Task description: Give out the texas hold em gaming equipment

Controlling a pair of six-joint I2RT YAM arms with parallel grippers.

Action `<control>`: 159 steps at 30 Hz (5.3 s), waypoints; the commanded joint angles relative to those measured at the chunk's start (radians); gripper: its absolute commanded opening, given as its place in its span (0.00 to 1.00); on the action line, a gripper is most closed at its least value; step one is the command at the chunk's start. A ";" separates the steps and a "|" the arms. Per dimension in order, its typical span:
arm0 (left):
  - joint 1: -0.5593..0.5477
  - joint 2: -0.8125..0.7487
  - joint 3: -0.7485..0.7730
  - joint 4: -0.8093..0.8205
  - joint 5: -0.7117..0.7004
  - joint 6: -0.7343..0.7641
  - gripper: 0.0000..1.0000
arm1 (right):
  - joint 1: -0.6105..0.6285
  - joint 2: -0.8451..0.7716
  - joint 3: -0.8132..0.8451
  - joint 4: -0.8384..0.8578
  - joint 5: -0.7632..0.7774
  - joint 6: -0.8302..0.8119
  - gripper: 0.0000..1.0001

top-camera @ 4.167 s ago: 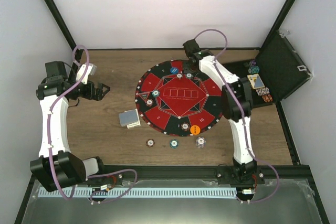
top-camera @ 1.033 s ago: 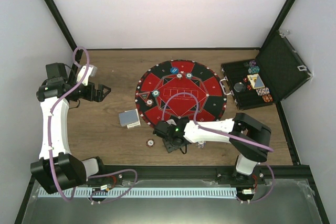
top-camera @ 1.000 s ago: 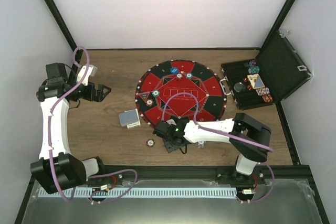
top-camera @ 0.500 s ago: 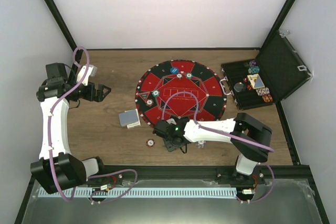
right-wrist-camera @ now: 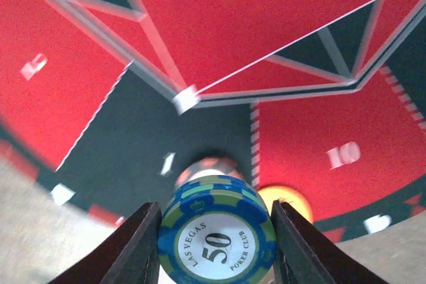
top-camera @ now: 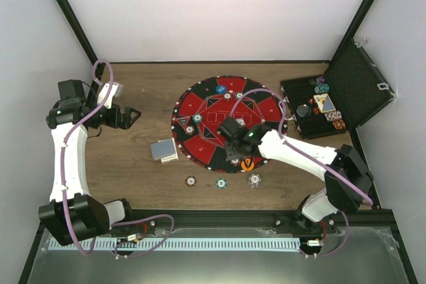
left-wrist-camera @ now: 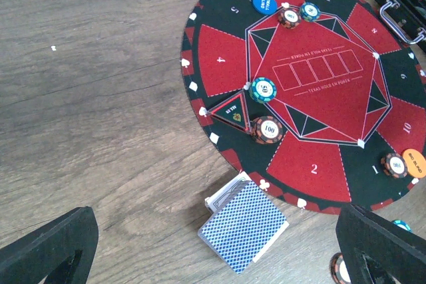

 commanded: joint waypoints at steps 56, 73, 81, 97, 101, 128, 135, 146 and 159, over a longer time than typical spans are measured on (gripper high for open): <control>0.005 0.009 0.030 -0.002 0.038 0.000 1.00 | -0.041 -0.206 -0.233 -0.132 -0.050 0.268 0.80; 0.004 0.015 0.014 0.012 0.038 0.005 1.00 | 0.005 -0.244 -0.313 -0.097 -0.096 0.311 0.75; 0.006 0.015 0.015 0.014 0.036 0.004 1.00 | 0.007 -0.238 -0.330 -0.090 -0.096 0.317 0.68; 0.005 0.010 0.012 0.012 0.030 0.006 1.00 | 0.013 -0.221 -0.336 -0.066 -0.109 0.303 0.52; 0.005 0.008 0.013 0.011 0.029 0.006 1.00 | 0.015 -0.217 -0.338 -0.064 -0.112 0.299 0.49; 0.005 0.007 0.020 0.003 0.030 0.005 1.00 | 0.022 -0.050 0.078 -0.112 -0.074 0.170 0.18; 0.005 0.006 0.016 -0.002 0.022 0.006 1.00 | 0.023 0.294 0.372 -0.008 -0.096 0.029 0.17; 0.005 0.005 0.018 -0.011 0.016 0.006 1.00 | 0.031 0.685 0.744 0.036 -0.167 -0.052 0.15; 0.006 -0.001 0.019 -0.014 0.013 0.015 1.00 | 0.032 0.793 0.793 0.021 -0.133 -0.059 0.28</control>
